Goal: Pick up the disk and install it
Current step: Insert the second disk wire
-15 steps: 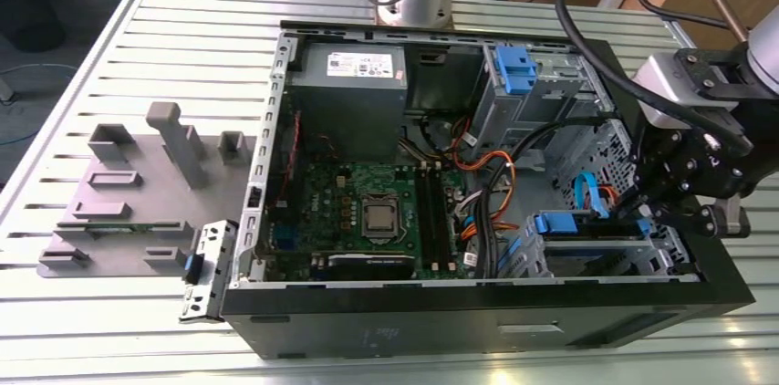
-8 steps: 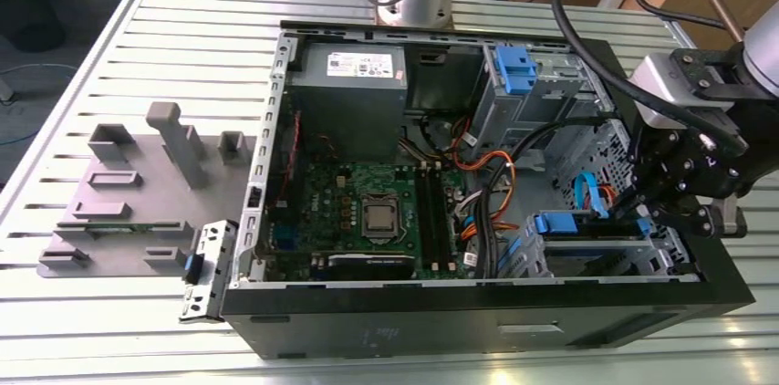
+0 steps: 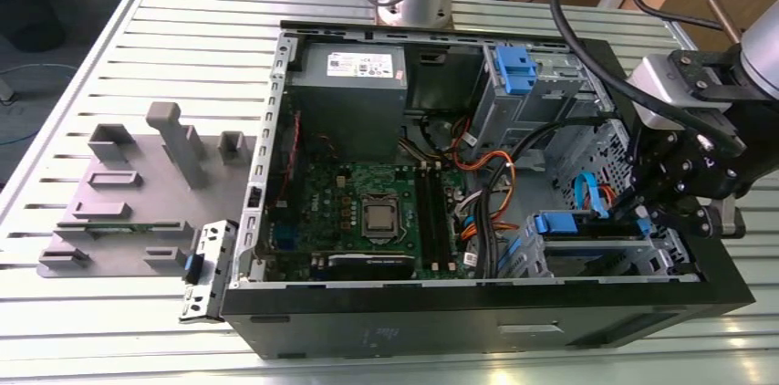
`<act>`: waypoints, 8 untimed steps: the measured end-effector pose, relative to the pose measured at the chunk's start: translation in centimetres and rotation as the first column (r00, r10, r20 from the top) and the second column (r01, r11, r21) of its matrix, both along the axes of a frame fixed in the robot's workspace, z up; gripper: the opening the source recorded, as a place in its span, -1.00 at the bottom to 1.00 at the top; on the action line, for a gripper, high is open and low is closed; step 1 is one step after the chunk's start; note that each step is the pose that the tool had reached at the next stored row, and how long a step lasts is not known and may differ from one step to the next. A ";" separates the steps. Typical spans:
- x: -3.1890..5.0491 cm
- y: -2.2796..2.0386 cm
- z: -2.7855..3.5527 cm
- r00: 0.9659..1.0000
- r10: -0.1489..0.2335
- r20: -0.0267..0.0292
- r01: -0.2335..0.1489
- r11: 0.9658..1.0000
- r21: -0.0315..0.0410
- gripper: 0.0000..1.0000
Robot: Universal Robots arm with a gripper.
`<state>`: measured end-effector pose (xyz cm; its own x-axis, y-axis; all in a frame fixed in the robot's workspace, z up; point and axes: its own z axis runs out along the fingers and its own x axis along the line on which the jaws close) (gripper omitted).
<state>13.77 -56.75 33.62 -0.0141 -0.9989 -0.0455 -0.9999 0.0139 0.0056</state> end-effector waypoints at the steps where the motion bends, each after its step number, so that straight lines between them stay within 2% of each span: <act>1: 0.00 0.00 -0.04 1.000 0.000 0.000 0.000 1.000 -0.003 -0.67; 4: 0.00 0.00 -0.12 1.000 0.000 0.000 0.000 1.000 -0.009 -0.67; 8: -0.01 0.03 -0.12 1.000 0.000 0.000 0.000 1.000 -0.009 -0.67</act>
<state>13.76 -56.72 33.50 -0.0141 -0.9992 -0.0362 -0.9999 0.0139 0.0055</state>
